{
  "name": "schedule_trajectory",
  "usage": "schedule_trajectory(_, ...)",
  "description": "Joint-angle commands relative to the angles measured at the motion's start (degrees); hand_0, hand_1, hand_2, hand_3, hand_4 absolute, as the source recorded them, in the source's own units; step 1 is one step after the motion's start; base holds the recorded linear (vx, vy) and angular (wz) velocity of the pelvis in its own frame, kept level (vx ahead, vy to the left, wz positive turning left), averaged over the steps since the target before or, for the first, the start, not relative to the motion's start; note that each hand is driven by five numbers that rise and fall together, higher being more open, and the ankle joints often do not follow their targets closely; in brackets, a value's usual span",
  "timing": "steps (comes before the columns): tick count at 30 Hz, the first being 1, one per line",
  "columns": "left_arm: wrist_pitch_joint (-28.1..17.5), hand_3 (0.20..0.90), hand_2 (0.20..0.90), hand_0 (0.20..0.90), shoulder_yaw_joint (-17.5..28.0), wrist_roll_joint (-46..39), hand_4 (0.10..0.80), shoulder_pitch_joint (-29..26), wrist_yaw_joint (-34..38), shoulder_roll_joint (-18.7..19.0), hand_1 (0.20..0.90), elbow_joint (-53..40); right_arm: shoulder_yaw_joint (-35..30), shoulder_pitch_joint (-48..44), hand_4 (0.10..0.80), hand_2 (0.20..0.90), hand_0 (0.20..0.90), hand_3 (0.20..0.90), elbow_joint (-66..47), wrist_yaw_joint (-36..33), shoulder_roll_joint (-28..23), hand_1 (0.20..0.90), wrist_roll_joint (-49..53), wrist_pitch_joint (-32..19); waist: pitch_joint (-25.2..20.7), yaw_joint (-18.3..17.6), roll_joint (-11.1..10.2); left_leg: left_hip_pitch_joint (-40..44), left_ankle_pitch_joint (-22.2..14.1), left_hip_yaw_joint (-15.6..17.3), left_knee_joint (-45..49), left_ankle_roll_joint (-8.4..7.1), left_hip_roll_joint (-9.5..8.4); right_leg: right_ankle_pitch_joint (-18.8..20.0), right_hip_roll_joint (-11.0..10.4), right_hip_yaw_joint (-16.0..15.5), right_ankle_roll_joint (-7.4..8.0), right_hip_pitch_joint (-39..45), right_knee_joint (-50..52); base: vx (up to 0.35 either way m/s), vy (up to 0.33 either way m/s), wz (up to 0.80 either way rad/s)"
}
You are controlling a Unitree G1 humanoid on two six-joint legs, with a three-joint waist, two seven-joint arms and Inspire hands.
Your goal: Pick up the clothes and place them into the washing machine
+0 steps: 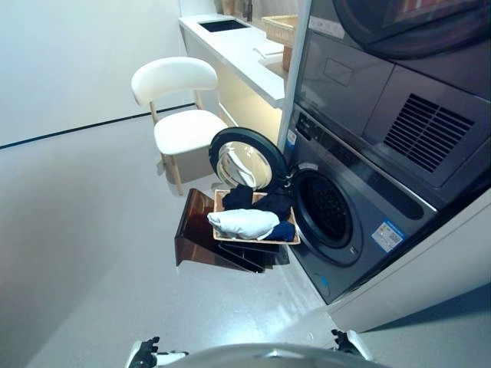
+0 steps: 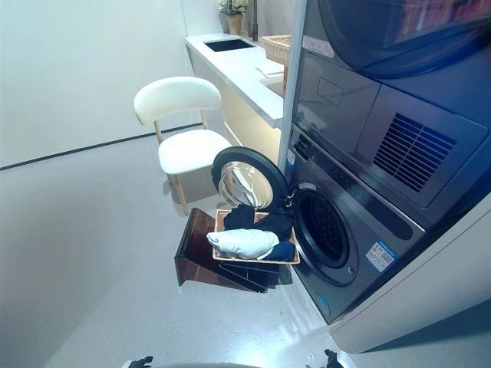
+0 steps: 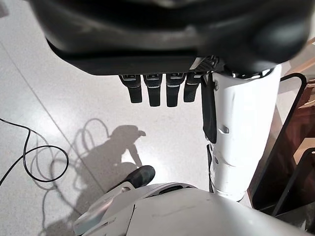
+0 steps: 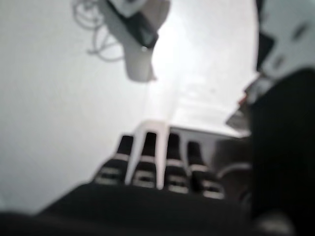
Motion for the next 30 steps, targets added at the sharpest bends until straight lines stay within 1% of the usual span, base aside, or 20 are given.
schedule_trajectory(1,-1.23,0.9,0.9,0.9,1.56,-1.17,0.8,-3.76,-0.01,-4.01,0.9,3.32,2.19,-4.7,0.8,0.9,0.9,0.9,1.26,-2.01,-1.05,0.9,-2.68,-0.8,0.13,-0.24,-0.07,0.09,-2.48,-1.67,-0.44,-1.5,-2.33,5.01,3.37,0.55,-1.55,-4.2,-0.42,-0.032,-0.022,-0.1)
schedule_trajectory(9,-1.51,0.9,0.9,0.9,0.1,-0.57,0.8,-4.86,-1.23,-4.13,0.9,2.84,2.33,-4.55,0.8,0.9,0.9,0.9,1.41,-1.48,-0.91,0.9,-2.1,-1.05,1.69,-0.91,0.15,-1.23,-1.89,-1.45,-0.44,-1.51,-2.11,5.21,3.61,1.19,-1.7,-6.07,0.11,-0.025,-0.029,-0.07)
schedule_trajectory(14,-1.58,0.9,0.9,0.9,-0.21,-1.12,0.8,-5.87,-0.9,-3.57,0.9,2.0,2.77,-5.5,0.8,0.9,0.9,0.9,0.6,-1.14,-1.56,0.9,-1.69,-1.09,2.42,-0.92,0.5,-2.14,-1.23,-1.36,-0.44,-1.74,-1.63,4.98,4.01,1.74,-2.09,-7.55,1.15,-0.035,-0.075,-0.03)
schedule_trajectory(17,-1.6,0.9,0.9,0.9,-0.57,-1.44,0.8,-6.56,-0.78,-3.39,0.9,1.45,2.72,-6.24,0.8,0.9,0.9,0.9,0.25,-1.2,-1.96,0.9,-1.22,-1.28,2.69,-1.07,0.73,-2.97,-0.65,-1.51,-0.44,-2.16,-1.04,4.53,4.61,1.85,-2.51,-8.39,1.6,-0.028,-0.107,0.07)
schedule_trajectory(18,-1.58,0.9,0.9,0.9,-0.7,-1.88,0.8,-7.11,-0.38,-3.38,0.9,1.05,2.76,-6.8,0.8,0.9,0.9,0.9,-0.01,-1.39,-2.0,0.9,-0.93,-1.45,3.0,-1.15,0.66,-3.51,-0.16,-1.81,-0.44,-2.45,-0.44,4.11,5.09,1.97,-2.93,-8.91,1.94,-0.033,-0.116,0.1)
schedule_trajectory(19,-1.58,0.9,0.9,0.9,-0.7,-1.88,0.8,-7.12,-0.38,-3.38,0.9,1.05,2.76,-6.81,0.8,0.9,0.9,0.9,-0.01,-1.39,-2.0,0.9,-0.93,-1.45,2.99,-1.17,0.66,-3.53,-0.15,-1.82,-0.44,-2.45,-0.44,4.1,5.09,1.95,-2.93,-8.93,1.96,-0.018,-0.134,0.09)
schedule_trajectory(20,-1.63,0.9,0.9,0.9,-0.54,-2.37,0.8,-7.32,-0.25,-3.43,0.9,0.93,2.84,-6.97,0.8,0.9,0.9,0.9,0.02,-1.39,-1.95,0.9,-0.87,-1.52,3.15,-1.15,0.46,-3.55,0.2,-1.88,-0.44,-2.6,0.02,3.75,5.4,2.07,-3.13,-9.13,2.11,0.005,-0.105,0.03)
schedule_trajectory(21,-1.6,0.9,0.9,0.9,-0.43,-2.79,0.8,-7.58,-0.02,-3.53,0.9,0.7,2.98,-7.13,0.8,0.9,0.9,0.9,0.12,-1.47,-1.81,0.9,-0.79,-1.61,3.57,-0.93,0.06,-3.83,0.27,-2.2,0.78,-2.6,0.31,3.22,5.59,2.15,-3.44,-9.13,2.44,-0.019,-0.156,0.05)
schedule_trajectory(22,-1.58,0.9,0.9,0.9,-0.3,-3.54,0.8,-7.89,0.09,-3.56,0.9,0.46,3.02,-7.3,0.8,0.9,0.9,0.9,0.22,-1.48,-1.87,0.9,-0.68,-1.6,4.29,-0.66,-0.57,-5.59,-1.04,-2.78,5.01,-2.44,0.46,3.03,5.42,2.32,-3.81,-9.1,2.83,-0.046,-0.153,0.06)
schedule_trajectory(23,-1.67,0.9,0.9,0.9,-0.12,-4.32,0.8,-8.14,0.31,-3.76,0.9,0.33,3.04,-7.38,0.8,0.9,0.9,0.9,0.29,-1.6,-1.93,0.9,-0.55,-1.63,5.16,-0.35,-1.1,-7.76,-2.06,-3.53,9.55,-2.35,0.39,2.91,5.1,2.33,-4.13,-9.02,3.12,-0.056,-0.134,0.07)
schedule_trajectory(24,-1.61,0.9,0.9,0.9,0.19,-5.48,0.8,-8.23,0.29,-4.12,0.9,0.24,3.22,-7.49,0.8,0.9,0.9,0.9,0.27,-1.56,-2.23,0.9,-0.56,-1.61,6.2,0.14,-1.49,-9.75,-2.57,-4.33,12.7,-2.2,-0.46,2.61,4.79,2.24,-4.46,-8.93,3.55,-0.035,-0.09,0.01)
schedule_trajectory(25,-1.68,0.9,0.9,0.9,0.44,-6.67,0.8,-8.48,0.15,-4.41,0.9,0.31,3.27,-7.65,0.8,0.9,0.9,0.9,0.28,-1.51,-2.61,0.9,-0.48,-1.56,6.96,0.77,-1.55,-11.24,-2.04,-5.92,13.03,-2.08,-1.88,2.53,4.61,2.25,-4.5,-8.94,3.56,0.006,-0.042,-0.13)
schedule_trajectory(26,-1.72,0.9,0.9,0.9,0.98,-7.88,0.8,-8.88,0.01,-4.67,0.9,0.46,3.41,-7.81,0.8,0.9,0.9,0.9,0.63,-1.48,-2.95,0.9,-0.65,-1.38,7.4,1.67,-1.5,-14.26,-0.95,-8.4,12.58,-1.81,-3.77,2.27,4.58,2.41,-4.53,-8.95,3.57,0.066,-0.007,-0.16)
schedule_trajectory(27,-1.74,0.9,0.9,0.9,1.4,-8.52,0.8,-8.9,0.07,-4.58,0.9,0.46,3.4,-7.84,0.8,0.9,0.9,0.9,0.85,-1.48,-3.22,0.9,-0.82,-1.25,7.46,2.04,-1.42,-16.35,0.03,-9.55,11.39,-1.61,-4.56,1.95,4.75,2.39,-4.5,-8.9,3.76,0.131,0.005,-0.19)
schedule_trajectory(28,-1.79,0.9,0.9,0.9,1.52,-9.05,0.8,-8.83,0.2,-4.49,0.9,0.42,3.5,-7.89,0.8,0.9,0.9,0.9,0.94,-1.57,-3.48,0.9,-0.86,-1.25,7.55,2.72,-1.37,-18.76,1.83,-10.28,9.59,-1.62,-4.54,1.62,5.15,2.74,-4.44,-8.77,3.76,0.174,0.017,-0.2)
schedule_trajectory(30,-2.0,0.9,0.9,0.9,1.93,-10.92,0.8,-8.78,0.43,-4.61,0.9,0.81,4.04,-8.27,0.8,0.9,0.9,0.9,0.79,-1.74,-3.9,0.9,-0.89,-1.25,8.01,4.1,-1.57,-22.98,3.73,-11.52,6.67,-2.13,-3.58,0.57,5.71,3.81,-4.32,-8.31,3.78,0.211,0.046,-0.33)
